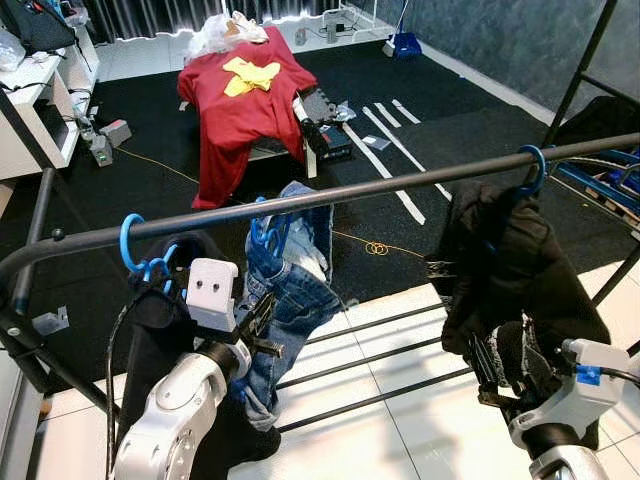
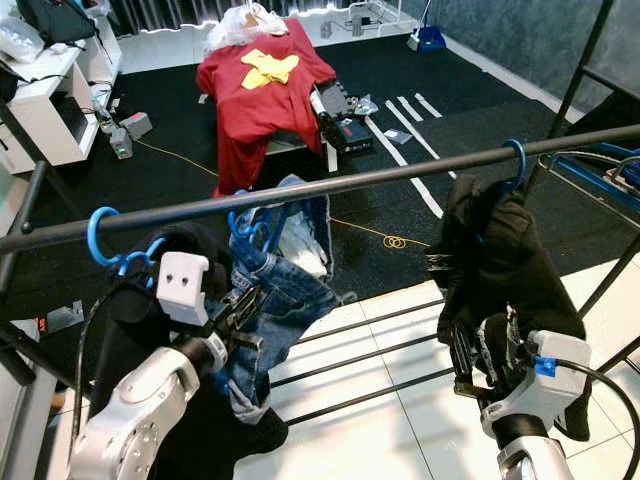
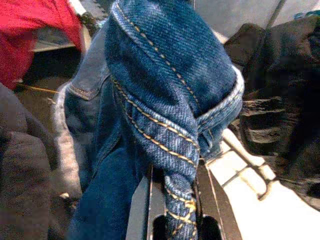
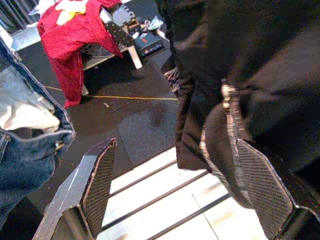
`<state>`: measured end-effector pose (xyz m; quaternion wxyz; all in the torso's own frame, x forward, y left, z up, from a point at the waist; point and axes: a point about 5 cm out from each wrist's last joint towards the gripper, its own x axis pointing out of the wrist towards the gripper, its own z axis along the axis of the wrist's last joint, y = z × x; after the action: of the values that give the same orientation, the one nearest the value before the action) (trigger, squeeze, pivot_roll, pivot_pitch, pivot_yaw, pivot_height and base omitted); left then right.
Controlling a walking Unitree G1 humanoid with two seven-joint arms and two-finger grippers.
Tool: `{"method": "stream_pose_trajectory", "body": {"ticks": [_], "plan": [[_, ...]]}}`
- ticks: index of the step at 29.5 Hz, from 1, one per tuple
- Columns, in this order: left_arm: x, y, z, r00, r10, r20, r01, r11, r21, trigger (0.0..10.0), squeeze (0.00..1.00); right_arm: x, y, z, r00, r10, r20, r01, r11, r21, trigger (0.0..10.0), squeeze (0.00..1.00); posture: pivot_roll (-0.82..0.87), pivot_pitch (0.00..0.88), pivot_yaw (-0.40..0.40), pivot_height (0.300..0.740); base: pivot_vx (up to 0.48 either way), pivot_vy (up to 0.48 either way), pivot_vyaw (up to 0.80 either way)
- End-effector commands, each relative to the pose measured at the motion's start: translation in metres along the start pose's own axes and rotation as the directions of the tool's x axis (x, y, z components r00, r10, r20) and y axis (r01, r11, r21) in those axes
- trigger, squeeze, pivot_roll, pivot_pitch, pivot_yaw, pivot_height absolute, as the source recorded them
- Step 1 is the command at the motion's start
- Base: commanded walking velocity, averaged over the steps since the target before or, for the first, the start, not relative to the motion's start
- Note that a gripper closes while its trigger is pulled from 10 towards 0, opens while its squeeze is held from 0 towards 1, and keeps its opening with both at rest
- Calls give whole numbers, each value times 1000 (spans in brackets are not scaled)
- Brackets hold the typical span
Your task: Hang hanger
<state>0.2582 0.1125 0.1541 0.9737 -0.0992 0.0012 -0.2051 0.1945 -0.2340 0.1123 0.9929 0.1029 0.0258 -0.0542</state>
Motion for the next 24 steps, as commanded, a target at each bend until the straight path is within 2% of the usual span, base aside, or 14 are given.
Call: {"method": "stream_pose_trajectory", "body": {"ticks": [1,3,6,8,9,10,12,13,14,19,20,21,22,24], "plan": [[-4,-23,31,965,-195,172,190,981,48,10000,0,-2,-1,-3,1000,-3,-20,3,1000,16,10000,0,-27,113,57,740,0,0,0],[-12,-31,26,927,-356,114,345,932,109,10000,0,-2,-1,-3,1000,-3,-21,3,1000,18,10000,0,-26,113,56,740,0,0,0],[-16,-33,22,906,-418,69,407,904,132,10000,0,-2,-1,-3,1000,-2,-21,3,1000,19,10000,0,-26,113,56,740,0,0,0],[-25,-37,12,852,-522,-39,520,837,171,10000,0,-2,-1,-3,1000,-2,-22,3,1000,19,10000,0,-26,114,57,740,0,0,0],[-25,-37,12,852,-522,-39,520,837,171,10000,0,-2,-1,-3,1000,-2,-22,3,1000,19,10000,0,-26,114,57,740,0,0,0],[-31,-42,7,808,-581,-99,589,789,178,10000,0,-2,-1,-3,1000,-3,-22,4,1000,18,10000,0,-29,114,57,740,0,0,0],[-35,-46,4,773,-620,-133,634,753,179,10000,0,-2,-1,-3,1000,-4,-22,4,1000,19,10000,0,-30,115,57,740,0,0,0],[-35,-46,4,773,-620,-133,634,753,179,10000,0,-2,-1,-3,1000,-4,-22,4,1000,19,10000,0,-30,115,57,740,0,0,0],[-40,-49,2,736,-656,-166,677,715,175,10000,0,-2,-1,-3,1000,-5,-22,5,1000,19,10000,0,-30,115,57,740,0,0,0],[-32,-46,14,772,-630,-84,633,753,178,10000,0,-2,-2,-3,1000,-3,-24,3,1000,20,10000,0,-27,113,54,740,0,0,0],[-29,-44,19,787,-615,-46,613,771,175,10000,0,-2,-2,-4,1000,-2,-25,3,1000,20,10000,0,-28,111,54,740,0,0,0],[-21,-40,30,829,-557,45,547,826,137,10000,0,-2,-2,-4,1000,-2,-25,3,1000,21,10000,0,-28,111,54,740,0,0,0],[-21,-40,30,829,-557,45,547,826,137,10000,0,-2,-2,-4,1000,-2,-25,3,1000,21,10000,0,-28,111,54,740,0,0,0],[-12,-33,38,877,-465,121,457,885,90,10000,0,-2,-1,-4,1000,-2,-25,2,1000,22,10000,0,-31,108,57,740,0,0,0]]}}
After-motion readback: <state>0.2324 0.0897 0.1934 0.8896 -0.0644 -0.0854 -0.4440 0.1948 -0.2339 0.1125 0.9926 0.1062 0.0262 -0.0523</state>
